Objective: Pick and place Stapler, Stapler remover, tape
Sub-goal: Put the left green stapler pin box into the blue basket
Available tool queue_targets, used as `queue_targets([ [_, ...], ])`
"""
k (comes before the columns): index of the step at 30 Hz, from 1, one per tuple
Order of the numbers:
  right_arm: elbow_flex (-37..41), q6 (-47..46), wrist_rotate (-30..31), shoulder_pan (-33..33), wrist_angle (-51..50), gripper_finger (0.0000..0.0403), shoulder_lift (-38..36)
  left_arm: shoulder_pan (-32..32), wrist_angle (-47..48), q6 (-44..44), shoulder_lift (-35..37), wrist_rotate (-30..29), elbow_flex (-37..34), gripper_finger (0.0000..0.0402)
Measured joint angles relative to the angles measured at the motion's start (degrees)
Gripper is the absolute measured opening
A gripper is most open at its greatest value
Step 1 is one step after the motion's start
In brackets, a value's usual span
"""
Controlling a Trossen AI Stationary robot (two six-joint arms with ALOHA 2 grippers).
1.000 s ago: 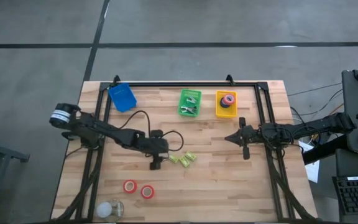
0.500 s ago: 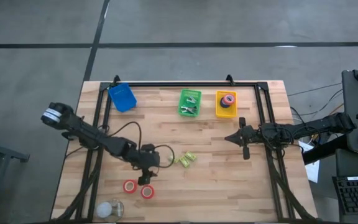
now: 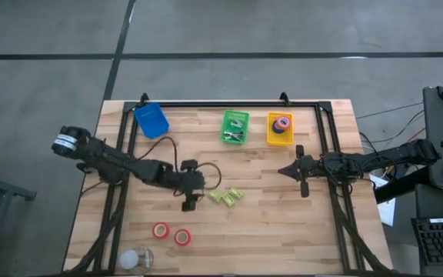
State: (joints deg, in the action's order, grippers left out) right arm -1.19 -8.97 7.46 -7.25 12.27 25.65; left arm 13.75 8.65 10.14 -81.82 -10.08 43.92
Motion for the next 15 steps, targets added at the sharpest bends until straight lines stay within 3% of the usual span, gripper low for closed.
queue_targets([
  [6,0.0,0.0,0.0,-0.02,0.0,0.0009,0.0,-5.98,-3.31,-6.28,-2.37,6.32,0.01,0.0218],
  [15,0.0,0.0,0.0,-0.02,0.0,0.0009,0.0,-5.83,-5.54,-12.3,-12.63,7.13,3.94,0.0218],
])
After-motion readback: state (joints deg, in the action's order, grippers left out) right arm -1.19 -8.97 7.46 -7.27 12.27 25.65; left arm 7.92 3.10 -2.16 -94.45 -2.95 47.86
